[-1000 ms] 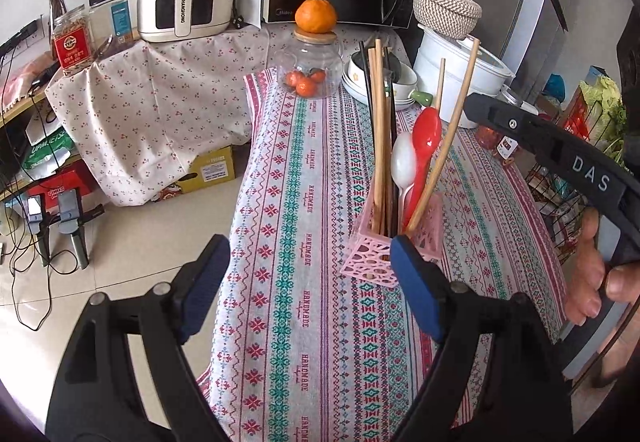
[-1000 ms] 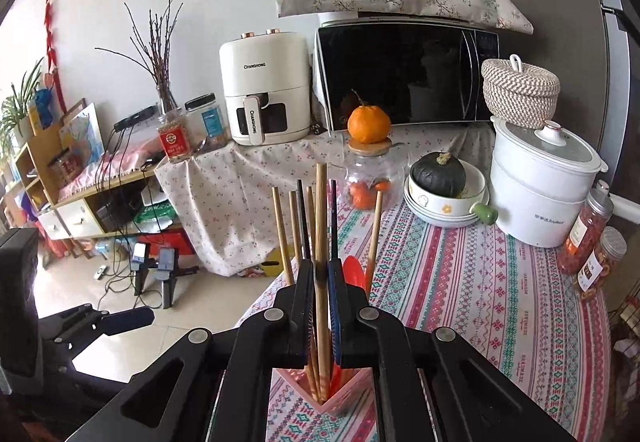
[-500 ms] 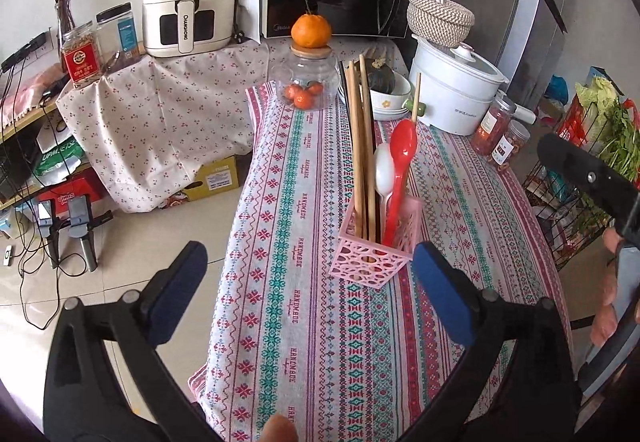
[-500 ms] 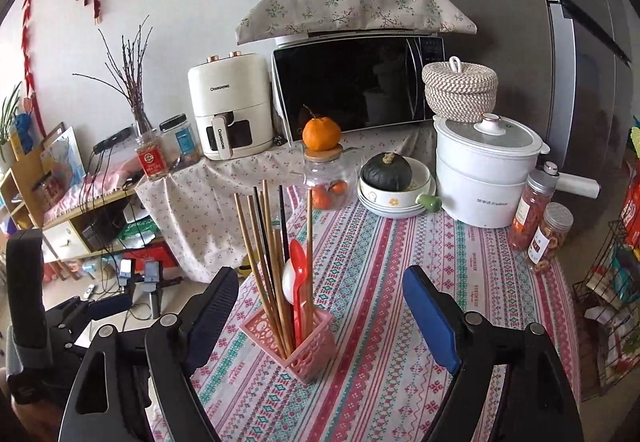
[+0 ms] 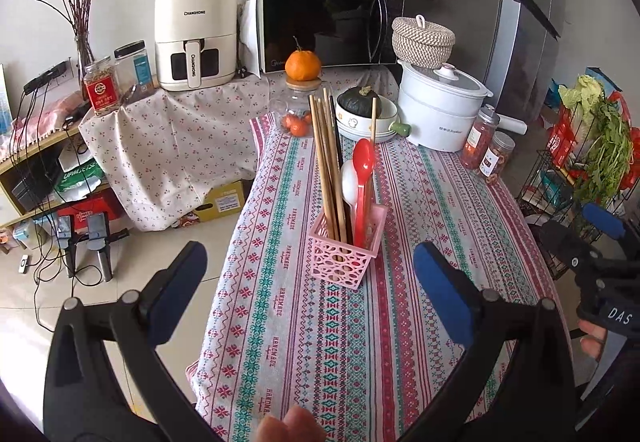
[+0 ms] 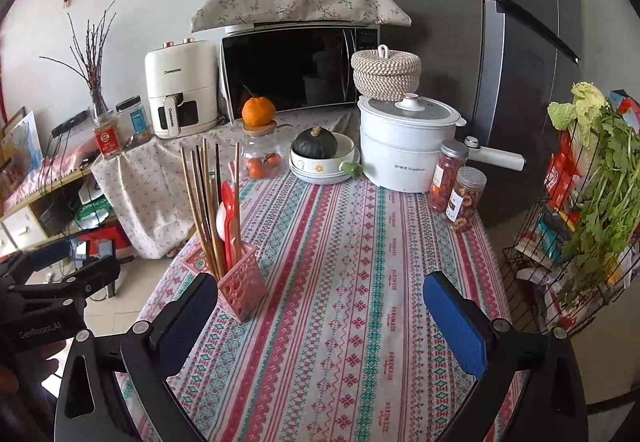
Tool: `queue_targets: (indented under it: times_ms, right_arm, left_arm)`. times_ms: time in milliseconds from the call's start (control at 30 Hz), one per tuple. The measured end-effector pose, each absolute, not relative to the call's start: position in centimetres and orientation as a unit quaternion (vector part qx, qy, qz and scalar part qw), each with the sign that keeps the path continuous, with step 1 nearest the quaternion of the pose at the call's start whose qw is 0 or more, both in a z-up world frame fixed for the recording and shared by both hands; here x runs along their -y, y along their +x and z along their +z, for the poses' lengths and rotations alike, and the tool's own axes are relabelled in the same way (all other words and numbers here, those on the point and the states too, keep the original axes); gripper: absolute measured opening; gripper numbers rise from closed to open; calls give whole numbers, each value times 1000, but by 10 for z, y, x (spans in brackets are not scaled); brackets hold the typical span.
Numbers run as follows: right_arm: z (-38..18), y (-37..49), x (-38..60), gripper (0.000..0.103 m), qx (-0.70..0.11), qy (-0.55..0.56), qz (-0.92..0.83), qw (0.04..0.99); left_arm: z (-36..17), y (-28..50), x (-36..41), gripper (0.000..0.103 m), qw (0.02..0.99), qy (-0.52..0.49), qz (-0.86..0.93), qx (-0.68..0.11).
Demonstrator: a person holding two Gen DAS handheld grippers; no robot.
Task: Organize utensils
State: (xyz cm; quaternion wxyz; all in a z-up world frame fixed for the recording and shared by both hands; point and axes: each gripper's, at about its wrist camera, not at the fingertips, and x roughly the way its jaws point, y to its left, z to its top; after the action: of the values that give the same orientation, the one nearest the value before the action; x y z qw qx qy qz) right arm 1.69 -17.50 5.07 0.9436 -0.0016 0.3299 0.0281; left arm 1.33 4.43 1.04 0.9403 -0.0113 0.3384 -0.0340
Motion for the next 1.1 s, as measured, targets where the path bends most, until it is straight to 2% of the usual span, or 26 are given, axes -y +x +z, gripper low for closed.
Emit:
queue_targets:
  times_ms: [333,1100]
  right_arm:
    - [56,-1,184,103,-315,-20,-13,949]
    - [49,3,178,103,-321,-31,-33,946]
  left_arm:
    - [13,-5,-18,103,945,6,-47,-325]
    - [15,-11,-16,103,948,8,-31,-318]
